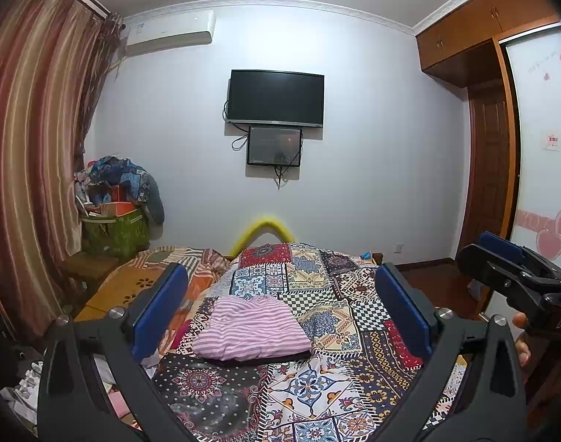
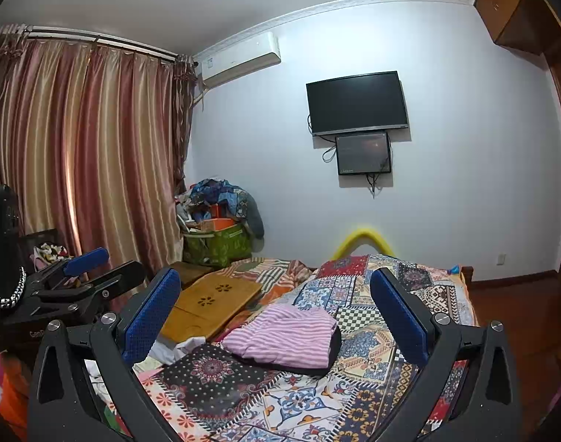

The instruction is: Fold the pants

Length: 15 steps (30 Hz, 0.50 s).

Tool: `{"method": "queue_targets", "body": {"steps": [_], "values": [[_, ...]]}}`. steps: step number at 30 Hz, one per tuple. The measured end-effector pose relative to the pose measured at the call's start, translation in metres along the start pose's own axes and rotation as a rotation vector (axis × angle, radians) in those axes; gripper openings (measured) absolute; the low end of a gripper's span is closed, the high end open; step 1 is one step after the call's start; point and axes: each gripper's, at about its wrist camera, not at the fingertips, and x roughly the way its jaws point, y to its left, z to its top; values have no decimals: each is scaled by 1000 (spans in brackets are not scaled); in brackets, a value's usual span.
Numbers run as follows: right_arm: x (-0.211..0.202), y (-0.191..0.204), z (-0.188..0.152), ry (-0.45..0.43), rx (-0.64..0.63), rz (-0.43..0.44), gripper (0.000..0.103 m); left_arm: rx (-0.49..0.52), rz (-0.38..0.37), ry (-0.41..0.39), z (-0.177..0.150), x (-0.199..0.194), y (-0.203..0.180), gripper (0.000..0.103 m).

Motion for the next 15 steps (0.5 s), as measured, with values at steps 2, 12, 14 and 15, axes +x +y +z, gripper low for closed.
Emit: {"method": "queue_targets", "body": {"steps": [2, 12, 14, 15], "values": [[-1, 0, 1, -1, 0, -1, 103, 0, -1, 0, 0, 0, 0, 103], [-1, 0, 0, -3, 0, -4, 103, -9, -21, 9, -2, 0, 2, 103], [-1, 0, 0, -3, 1, -5, 103, -6, -19, 10, -2, 0, 1, 103], [-1, 0, 0, -3, 1, -5, 103, -5, -19, 9, -2, 0, 1, 103]]}}
